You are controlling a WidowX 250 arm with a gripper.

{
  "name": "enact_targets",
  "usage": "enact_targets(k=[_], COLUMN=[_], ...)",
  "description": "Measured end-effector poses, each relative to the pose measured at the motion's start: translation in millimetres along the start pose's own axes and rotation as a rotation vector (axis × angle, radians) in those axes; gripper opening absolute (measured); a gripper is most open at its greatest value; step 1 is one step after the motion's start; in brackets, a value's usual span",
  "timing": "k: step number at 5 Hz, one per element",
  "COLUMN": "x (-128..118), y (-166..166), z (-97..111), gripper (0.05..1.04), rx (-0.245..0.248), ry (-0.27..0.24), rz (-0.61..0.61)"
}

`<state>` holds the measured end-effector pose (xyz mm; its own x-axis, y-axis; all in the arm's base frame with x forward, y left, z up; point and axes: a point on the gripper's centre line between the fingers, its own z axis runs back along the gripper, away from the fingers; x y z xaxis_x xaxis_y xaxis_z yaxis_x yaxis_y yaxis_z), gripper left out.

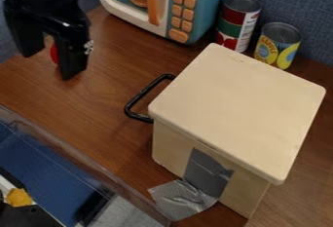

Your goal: Open the drawer

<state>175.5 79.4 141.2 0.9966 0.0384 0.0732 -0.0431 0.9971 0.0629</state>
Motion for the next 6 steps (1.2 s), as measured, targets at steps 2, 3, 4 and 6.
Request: enact_targets(k=[2, 3, 4, 6], x=[18, 28, 37, 68], y=[-5, -4, -3, -17], z=[-43, -66, -85, -94], gripper=[1.000, 1.000, 1.000, 1.000], rx=[-0.070, -0.081, -0.101, -0.156], ry=[-0.086, -0.082, -0.056, -0.047], rz=[0.034, 0.054, 0.076, 0.078])
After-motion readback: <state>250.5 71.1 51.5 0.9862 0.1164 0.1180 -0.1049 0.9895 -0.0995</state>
